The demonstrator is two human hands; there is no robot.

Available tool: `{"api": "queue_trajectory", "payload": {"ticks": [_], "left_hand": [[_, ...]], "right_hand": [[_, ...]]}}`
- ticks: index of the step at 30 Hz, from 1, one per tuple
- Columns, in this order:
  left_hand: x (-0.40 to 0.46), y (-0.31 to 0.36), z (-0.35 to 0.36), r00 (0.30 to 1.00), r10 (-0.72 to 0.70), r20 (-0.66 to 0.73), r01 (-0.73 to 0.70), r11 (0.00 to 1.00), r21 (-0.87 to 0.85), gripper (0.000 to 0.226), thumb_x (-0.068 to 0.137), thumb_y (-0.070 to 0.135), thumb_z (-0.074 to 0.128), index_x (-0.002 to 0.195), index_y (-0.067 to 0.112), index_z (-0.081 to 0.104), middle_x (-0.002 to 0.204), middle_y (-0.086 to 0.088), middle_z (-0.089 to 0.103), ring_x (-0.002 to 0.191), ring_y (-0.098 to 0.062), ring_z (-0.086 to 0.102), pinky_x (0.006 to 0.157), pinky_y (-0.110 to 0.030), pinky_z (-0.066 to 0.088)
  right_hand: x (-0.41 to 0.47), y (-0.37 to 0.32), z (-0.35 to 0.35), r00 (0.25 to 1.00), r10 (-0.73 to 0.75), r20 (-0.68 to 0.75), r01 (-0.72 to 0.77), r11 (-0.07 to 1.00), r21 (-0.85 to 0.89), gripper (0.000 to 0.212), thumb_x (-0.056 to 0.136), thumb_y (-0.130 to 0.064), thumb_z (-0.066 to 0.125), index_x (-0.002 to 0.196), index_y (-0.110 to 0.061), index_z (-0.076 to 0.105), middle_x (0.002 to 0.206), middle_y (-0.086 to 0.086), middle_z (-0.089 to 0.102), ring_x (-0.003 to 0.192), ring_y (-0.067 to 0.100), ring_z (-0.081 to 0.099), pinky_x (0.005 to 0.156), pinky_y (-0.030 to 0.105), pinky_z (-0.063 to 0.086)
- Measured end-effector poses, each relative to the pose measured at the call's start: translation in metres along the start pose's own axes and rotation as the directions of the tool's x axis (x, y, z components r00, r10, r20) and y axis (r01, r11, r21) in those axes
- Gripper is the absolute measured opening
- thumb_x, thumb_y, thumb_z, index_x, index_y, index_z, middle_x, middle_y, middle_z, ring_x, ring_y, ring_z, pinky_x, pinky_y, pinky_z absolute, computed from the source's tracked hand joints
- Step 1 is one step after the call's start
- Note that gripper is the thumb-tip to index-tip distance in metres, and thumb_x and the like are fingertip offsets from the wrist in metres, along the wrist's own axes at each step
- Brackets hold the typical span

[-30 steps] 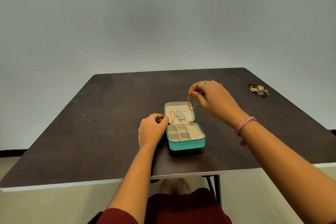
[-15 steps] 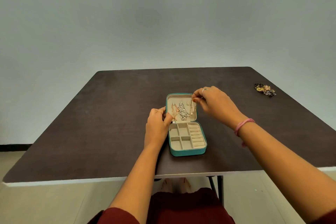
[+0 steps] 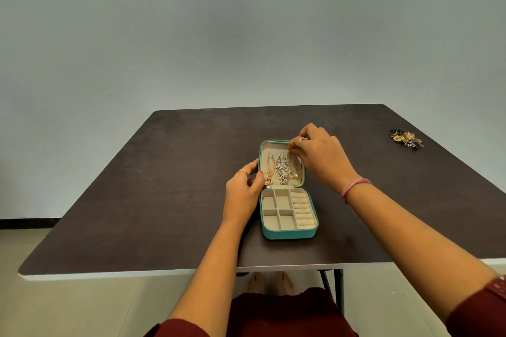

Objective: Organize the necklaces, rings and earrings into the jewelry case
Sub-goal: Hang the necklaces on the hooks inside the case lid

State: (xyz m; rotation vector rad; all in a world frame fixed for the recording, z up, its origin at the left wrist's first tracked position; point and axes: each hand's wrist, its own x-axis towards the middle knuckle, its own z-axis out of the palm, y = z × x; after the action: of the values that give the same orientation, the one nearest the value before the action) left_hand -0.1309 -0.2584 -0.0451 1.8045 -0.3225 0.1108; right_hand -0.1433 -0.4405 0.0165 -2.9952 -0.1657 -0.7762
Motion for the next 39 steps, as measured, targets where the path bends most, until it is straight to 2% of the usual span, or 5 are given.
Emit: {"api": "queue_trajectory", "payload": {"ticks": [8,17,23,32,39], "left_hand": [[0.000,0.000,-0.004,1.000,0.008,0.019,-0.008,1.000,-0.028,0.036,0.096,0.017,0.054,0.131,0.019,0.054,0.097,0.022,0.062,0.086,0.014,0.061,0.070,-0.011,0.051],[-0.001,0.001,-0.005,0.999,0.010,0.035,-0.006,0.996,-0.089,0.035,0.095,0.017,0.055,0.130,0.022,0.055,0.101,0.023,0.063,0.090,0.006,0.065,0.073,-0.018,0.055],[-0.003,0.003,-0.006,0.999,-0.023,0.049,0.031,0.983,-0.180,0.035,0.094,0.015,0.057,0.129,0.020,0.056,0.106,0.019,0.064,0.099,-0.002,0.066,0.076,-0.020,0.056],[-0.001,-0.002,-0.006,0.997,-0.060,0.054,0.071,0.969,-0.238,0.035,0.094,0.010,0.057,0.128,0.019,0.056,0.115,0.005,0.067,0.103,-0.006,0.066,0.087,-0.033,0.056],[0.000,-0.002,-0.006,0.996,-0.068,0.061,0.080,0.968,-0.238,0.036,0.094,0.009,0.056,0.129,0.019,0.056,0.115,0.006,0.066,0.102,-0.006,0.066,0.084,-0.029,0.057]], "right_hand": [[0.003,0.000,0.001,0.999,0.018,0.043,-0.023,0.993,0.112,0.028,0.094,-0.024,0.057,0.118,-0.013,0.065,0.120,0.006,0.054,0.103,0.022,0.060,0.075,0.021,0.046],[0.015,0.010,-0.006,0.985,0.135,0.109,-0.167,0.909,0.383,0.016,0.086,-0.010,0.067,0.098,-0.017,0.076,0.104,0.003,0.070,0.095,0.018,0.066,0.089,0.034,0.053],[0.021,0.014,-0.018,0.941,0.272,0.203,-0.338,0.710,0.618,0.024,0.071,-0.005,0.080,0.079,-0.018,0.062,0.088,0.000,0.070,0.083,0.012,0.068,0.074,0.023,0.056],[0.026,0.013,-0.017,0.767,0.317,0.557,-0.589,0.004,0.808,0.038,0.072,0.020,0.066,0.094,-0.009,0.056,0.094,0.009,0.069,0.093,0.023,0.067,0.081,0.031,0.055],[0.029,0.020,-0.020,0.724,0.226,0.652,-0.655,-0.070,0.752,0.037,0.076,0.019,0.063,0.101,-0.008,0.055,0.098,0.010,0.068,0.090,0.023,0.067,0.070,0.029,0.060]]}}
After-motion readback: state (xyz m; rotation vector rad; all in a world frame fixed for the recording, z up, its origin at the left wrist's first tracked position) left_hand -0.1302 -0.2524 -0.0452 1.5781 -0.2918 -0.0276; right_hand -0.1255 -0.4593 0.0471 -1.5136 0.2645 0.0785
